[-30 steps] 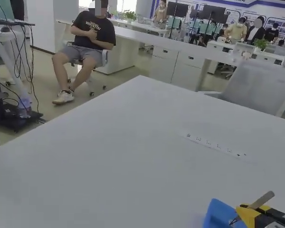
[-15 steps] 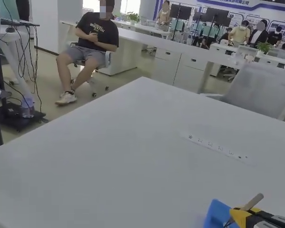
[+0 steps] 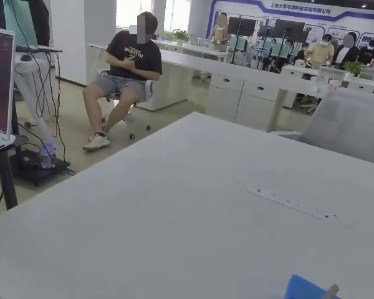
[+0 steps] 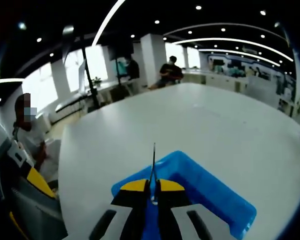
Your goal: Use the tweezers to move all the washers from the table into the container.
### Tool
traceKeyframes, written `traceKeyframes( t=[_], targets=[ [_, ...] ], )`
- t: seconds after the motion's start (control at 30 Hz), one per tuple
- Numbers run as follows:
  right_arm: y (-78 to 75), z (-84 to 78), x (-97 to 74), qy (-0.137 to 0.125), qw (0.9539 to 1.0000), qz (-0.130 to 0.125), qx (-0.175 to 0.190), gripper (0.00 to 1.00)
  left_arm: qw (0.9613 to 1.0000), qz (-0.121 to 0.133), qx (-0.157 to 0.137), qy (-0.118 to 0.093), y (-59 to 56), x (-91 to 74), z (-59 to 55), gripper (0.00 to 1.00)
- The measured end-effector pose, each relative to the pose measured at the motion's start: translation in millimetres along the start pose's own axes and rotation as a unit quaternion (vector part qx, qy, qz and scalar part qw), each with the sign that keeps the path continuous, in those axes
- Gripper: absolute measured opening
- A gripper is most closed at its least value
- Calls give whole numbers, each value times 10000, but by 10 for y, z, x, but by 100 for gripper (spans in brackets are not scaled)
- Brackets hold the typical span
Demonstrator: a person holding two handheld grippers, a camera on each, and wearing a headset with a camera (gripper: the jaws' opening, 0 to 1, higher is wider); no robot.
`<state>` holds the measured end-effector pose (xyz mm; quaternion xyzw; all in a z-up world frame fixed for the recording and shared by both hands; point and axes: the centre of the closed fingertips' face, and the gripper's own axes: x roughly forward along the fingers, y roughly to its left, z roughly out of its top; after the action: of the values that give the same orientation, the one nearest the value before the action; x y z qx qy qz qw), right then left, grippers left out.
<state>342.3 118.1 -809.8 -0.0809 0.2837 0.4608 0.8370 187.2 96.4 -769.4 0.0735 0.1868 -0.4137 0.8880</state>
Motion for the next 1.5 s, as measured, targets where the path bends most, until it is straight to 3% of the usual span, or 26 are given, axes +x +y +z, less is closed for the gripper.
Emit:
traceKeyframes(
  t=[0.17,0.33,0.5,0.53,0.6,0.63,0.7,0.73,0.87,0.93,0.97,1.03,1.17,1.23,1.4,1.5],
  targets=[
    [4,-39,16,93,9999,32,-92,3,9997,78,-136,187,32,5,-74,56],
    [7,-60,26,120,9996,94,-251,3,9997,80,-83,193,21,1,-69,56],
    [85,-83,-17,104,9987,182,-459,4,9995,292,-85,79,80,-36,-21,55],
    [99,-91,-26,103,9985,217,-490,4,9978,562,358,46,152,-72,36,54],
    [65,-52,-64,-32,9977,55,-675,4,9875,1309,872,25,319,-172,113,49],
    [40,-36,-79,-65,9969,47,-776,4,9859,1455,820,66,353,-203,107,48],
    [17,92,-154,-365,9957,23,-856,4,9877,1528,336,45,373,-231,79,48],
    [25,172,-208,-546,9947,110,-859,4,9863,1646,139,22,418,-261,77,48],
    [-60,308,-475,-760,9936,20,-831,4,9822,1872,-117,-14,501,-365,120,46],
    [-44,354,-586,-864,9926,84,-843,4,9801,1941,-314,-262,520,-426,225,43],
    [-34,354,-662,-871,9923,139,-867,4,9791,1915,-572,-388,523,-450,273,42],
    [-7,328,-798,-850,9921,209,-904,4,9771,1845,-809,-680,532,-475,407,39],
    [91,251,-1057,-857,9911,367,-952,4,9782,1735,-849,-767,545,-491,591,37],
    [163,175,-1169,-769,9907,481,-1019,4,9813,1491,-873,-853,500,-458,700,35],
    [350,36,-1379,-637,9885,847,-1076,4,9831,1025,-1062,-1086,430,-369,930,29],
    [427,-4,-1487,-576,9867,1036,-1109,4,9869,573,-958,-1169,330,-290,1113,26]
  ],
)
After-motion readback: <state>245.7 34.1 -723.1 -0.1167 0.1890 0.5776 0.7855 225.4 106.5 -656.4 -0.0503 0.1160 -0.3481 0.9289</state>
